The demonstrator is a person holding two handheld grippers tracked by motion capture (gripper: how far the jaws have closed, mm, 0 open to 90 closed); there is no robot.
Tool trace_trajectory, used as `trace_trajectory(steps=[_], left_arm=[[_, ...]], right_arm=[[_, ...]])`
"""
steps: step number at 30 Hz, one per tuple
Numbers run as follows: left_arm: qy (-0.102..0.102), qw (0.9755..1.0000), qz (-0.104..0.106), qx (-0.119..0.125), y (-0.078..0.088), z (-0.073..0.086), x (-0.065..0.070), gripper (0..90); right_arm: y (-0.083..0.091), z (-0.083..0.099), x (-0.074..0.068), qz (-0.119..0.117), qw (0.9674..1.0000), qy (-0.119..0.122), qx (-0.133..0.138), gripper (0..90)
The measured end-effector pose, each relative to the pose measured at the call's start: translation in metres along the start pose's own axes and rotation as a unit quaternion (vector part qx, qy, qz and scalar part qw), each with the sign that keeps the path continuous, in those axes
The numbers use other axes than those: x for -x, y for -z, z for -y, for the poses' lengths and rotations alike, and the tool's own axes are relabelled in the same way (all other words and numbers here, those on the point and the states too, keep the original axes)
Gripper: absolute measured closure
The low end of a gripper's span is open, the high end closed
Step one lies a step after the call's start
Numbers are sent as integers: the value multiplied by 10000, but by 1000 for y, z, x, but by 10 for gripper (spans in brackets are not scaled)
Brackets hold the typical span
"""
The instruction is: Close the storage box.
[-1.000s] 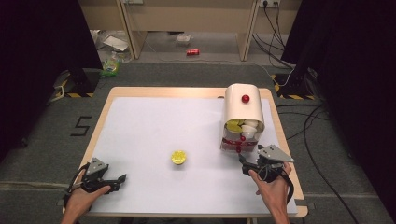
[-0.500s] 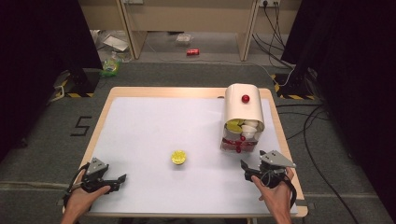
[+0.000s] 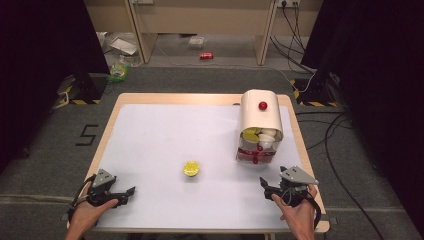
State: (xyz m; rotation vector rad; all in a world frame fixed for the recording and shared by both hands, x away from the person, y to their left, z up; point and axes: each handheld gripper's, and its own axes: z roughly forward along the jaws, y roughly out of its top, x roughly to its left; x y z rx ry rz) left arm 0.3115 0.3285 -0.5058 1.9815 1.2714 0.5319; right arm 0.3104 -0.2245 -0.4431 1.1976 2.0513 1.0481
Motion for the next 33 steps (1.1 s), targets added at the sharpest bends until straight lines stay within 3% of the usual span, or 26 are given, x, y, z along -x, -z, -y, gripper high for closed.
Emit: trace_trajectory(steps=[11,33], left_arm=[[-2,10000,-1,0,0,0,0,132],[-2,10000,-1,0,0,0,0,132]], right_arm=[[10,16,6,119,9998,-11,-145,200],[19,43,18,107,9987,-149,-473,201]])
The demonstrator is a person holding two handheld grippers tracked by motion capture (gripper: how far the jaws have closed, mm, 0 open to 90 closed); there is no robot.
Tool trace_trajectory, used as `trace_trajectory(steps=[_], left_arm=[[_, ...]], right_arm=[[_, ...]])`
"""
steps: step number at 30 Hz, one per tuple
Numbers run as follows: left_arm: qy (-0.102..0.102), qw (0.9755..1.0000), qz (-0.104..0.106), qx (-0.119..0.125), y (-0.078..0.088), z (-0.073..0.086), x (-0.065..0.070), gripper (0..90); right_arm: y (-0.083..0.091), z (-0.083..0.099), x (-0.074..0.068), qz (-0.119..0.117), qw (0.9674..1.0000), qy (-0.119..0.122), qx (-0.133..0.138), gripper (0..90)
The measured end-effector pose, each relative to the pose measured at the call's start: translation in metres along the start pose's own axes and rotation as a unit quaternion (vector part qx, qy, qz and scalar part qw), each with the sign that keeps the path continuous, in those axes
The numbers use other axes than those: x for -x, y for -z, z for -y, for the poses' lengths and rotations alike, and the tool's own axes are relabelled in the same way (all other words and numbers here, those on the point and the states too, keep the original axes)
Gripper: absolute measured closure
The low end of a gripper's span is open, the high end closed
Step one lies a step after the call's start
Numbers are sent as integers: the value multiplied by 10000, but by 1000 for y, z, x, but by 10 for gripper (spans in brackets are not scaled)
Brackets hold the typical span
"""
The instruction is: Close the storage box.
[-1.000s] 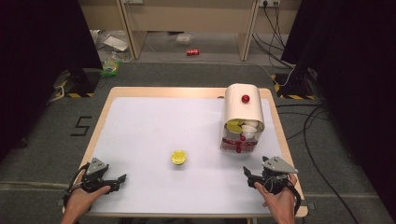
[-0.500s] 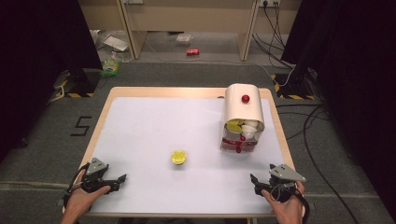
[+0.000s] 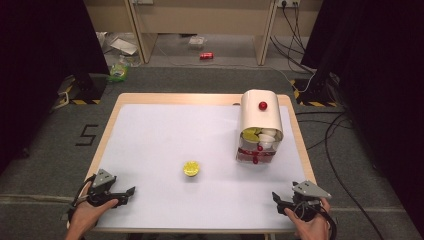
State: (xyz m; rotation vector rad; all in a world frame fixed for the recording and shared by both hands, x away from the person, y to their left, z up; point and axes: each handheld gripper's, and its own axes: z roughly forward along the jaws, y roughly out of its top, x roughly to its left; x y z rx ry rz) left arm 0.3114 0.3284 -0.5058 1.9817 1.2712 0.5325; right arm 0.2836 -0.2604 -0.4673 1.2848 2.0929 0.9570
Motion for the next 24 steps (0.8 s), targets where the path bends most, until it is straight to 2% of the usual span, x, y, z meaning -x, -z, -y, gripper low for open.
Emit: trace_trajectory(steps=[6,18,24], left_arm=[[0,10000,0,-1,0,0,0,132],[0,10000,1,1,0,0,0,132],[1,10000,1,1,0,0,0,132]], right_arm=[[-1,2,2,-15,10000,43,-29,202],[0,13,13,-47,9997,-130,-182,197],[1,18,18,-38,9996,-140,-251,191]])
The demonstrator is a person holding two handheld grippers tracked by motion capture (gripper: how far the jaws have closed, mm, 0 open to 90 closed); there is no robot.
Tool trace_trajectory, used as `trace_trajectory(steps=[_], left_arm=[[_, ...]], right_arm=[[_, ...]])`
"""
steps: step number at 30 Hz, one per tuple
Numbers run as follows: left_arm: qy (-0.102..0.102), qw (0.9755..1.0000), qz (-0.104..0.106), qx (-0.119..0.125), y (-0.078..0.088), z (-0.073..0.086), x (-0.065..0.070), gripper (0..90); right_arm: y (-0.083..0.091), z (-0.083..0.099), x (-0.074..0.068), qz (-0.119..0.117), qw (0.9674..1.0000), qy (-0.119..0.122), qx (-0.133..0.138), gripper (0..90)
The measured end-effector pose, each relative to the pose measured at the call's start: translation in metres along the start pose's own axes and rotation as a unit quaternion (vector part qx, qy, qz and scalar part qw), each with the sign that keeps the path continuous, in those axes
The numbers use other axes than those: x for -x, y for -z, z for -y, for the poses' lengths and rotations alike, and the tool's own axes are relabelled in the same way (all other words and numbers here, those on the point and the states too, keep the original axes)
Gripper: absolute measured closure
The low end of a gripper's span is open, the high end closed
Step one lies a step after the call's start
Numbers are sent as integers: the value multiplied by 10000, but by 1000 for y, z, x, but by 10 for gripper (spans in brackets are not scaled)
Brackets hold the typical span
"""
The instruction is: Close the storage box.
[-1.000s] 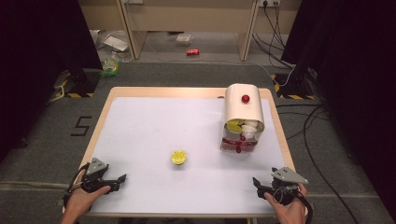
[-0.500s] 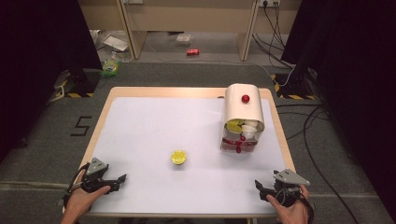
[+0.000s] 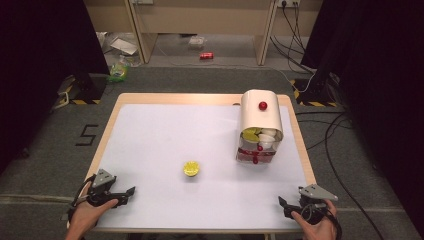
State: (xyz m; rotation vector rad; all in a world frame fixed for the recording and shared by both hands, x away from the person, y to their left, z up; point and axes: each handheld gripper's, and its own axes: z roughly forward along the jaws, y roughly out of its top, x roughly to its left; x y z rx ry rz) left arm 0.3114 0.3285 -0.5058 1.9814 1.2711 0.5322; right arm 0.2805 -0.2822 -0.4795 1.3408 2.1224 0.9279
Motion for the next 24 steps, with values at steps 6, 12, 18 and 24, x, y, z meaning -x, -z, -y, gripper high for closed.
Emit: trace_trajectory(steps=[6,12,18,24], left_arm=[[-1,10000,-1,0,0,0,0,132],[-2,10000,-2,-1,0,0,0,132],[-2,10000,-2,-1,0,0,0,132],[-2,10000,-2,0,0,0,0,132]], right_arm=[[0,5,5,-17,10000,-27,-29,186],[-3,13,10,-124,9996,-76,-247,177],[-4,15,10,-129,9996,-52,-232,168],[-4,16,9,-129,9997,-73,-219,155]])
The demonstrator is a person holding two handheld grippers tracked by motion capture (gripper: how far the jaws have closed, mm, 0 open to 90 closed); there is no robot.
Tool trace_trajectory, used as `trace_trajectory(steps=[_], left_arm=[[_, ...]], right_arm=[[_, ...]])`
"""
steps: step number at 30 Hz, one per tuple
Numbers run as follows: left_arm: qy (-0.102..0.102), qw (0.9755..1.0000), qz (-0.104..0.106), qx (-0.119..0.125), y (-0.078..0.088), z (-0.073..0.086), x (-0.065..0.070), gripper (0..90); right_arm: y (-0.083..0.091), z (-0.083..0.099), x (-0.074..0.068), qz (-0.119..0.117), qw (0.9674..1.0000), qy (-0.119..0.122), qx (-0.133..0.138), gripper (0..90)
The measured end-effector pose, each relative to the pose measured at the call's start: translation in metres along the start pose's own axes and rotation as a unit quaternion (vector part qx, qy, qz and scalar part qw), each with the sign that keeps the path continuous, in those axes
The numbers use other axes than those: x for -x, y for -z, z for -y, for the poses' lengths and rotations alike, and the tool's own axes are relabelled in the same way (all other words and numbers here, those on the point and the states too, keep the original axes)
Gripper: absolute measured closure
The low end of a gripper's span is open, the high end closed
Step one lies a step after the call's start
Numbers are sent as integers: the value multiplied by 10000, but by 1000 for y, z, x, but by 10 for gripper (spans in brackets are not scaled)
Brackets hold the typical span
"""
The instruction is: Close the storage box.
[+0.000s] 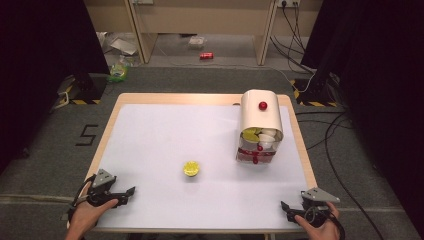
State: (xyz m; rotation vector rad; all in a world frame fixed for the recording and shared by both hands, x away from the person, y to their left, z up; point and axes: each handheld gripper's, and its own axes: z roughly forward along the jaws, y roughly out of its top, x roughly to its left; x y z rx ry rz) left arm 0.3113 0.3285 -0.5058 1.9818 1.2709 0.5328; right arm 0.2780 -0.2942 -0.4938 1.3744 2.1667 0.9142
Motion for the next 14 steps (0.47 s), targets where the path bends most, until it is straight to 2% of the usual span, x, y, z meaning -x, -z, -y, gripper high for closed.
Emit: trace_trajectory(steps=[14], left_arm=[[2,10000,2,0,0,0,0,132]], right_arm=[[-1,1,0,-1,10000,19,34,149]])
